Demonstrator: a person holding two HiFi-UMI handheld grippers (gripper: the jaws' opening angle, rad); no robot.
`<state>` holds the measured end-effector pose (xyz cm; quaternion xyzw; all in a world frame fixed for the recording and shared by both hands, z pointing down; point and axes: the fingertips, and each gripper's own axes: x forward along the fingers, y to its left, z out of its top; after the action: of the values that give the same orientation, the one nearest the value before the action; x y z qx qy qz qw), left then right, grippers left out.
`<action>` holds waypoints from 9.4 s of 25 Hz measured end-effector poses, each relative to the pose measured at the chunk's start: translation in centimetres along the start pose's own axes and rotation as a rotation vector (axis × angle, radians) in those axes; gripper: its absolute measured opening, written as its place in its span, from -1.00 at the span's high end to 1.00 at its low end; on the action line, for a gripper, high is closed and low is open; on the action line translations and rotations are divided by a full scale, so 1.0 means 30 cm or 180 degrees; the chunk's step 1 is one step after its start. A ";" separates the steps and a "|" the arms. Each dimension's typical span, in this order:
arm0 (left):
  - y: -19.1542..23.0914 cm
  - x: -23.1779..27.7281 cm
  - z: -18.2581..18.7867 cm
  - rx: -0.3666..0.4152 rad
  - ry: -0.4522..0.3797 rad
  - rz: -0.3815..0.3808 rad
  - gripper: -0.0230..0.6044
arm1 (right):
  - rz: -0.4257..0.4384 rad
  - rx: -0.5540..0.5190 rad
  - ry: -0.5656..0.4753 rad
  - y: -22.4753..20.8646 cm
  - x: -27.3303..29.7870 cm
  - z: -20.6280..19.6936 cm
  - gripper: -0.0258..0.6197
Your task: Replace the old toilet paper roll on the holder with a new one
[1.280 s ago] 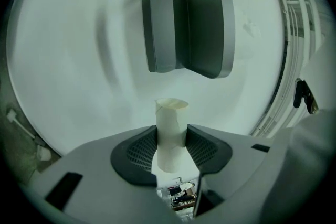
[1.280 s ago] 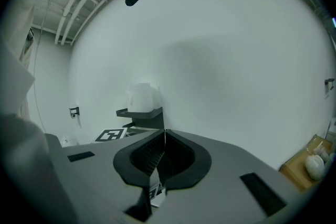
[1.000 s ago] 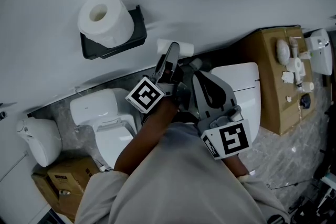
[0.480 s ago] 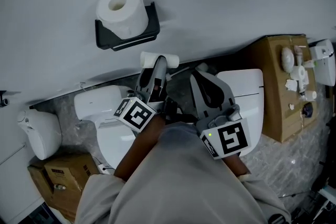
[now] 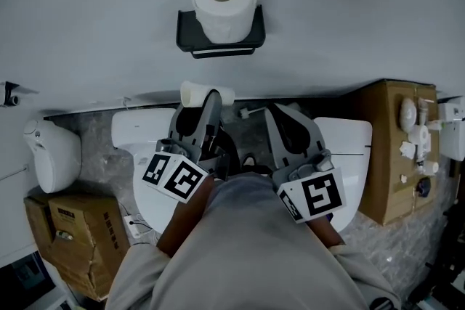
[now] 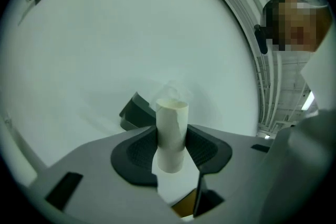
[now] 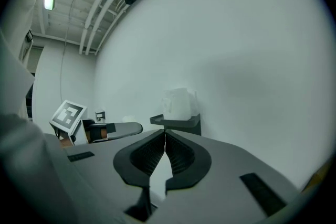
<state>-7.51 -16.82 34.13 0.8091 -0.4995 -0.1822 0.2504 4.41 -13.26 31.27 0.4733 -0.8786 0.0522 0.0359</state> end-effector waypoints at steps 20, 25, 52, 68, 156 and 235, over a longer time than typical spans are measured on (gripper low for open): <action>-0.003 -0.139 0.165 0.0121 -0.0280 0.0047 0.46 | 0.0173 0.0016 0.0026 0.092 0.048 -0.018 0.87; -0.009 -0.136 0.164 0.0053 -0.0327 -0.0016 0.46 | 0.0138 -0.0001 0.0016 0.079 0.053 -0.008 0.87; 0.045 -0.126 0.160 -0.0154 -0.0371 -0.0066 0.46 | 0.0125 -0.0425 -0.0291 -0.038 0.324 0.240 0.16; 0.169 -0.154 0.204 -0.0228 -0.0457 0.0097 0.46 | -0.0160 -0.0398 -0.0099 -0.093 0.524 0.211 -0.37; -0.180 -0.038 -0.049 -0.0303 0.0312 -0.0704 0.46 | -0.0444 0.3152 -0.1110 -0.517 -0.127 0.033 -0.27; 0.036 -0.095 0.039 -0.0678 -0.0100 -0.0169 0.46 | 0.0318 0.4571 -0.0477 -0.106 0.511 -0.322 -0.25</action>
<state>-10.15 -14.92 33.94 0.7879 -0.4596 -0.2535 0.3221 -1.22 -26.46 42.75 0.3418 -0.6482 0.5855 -0.3467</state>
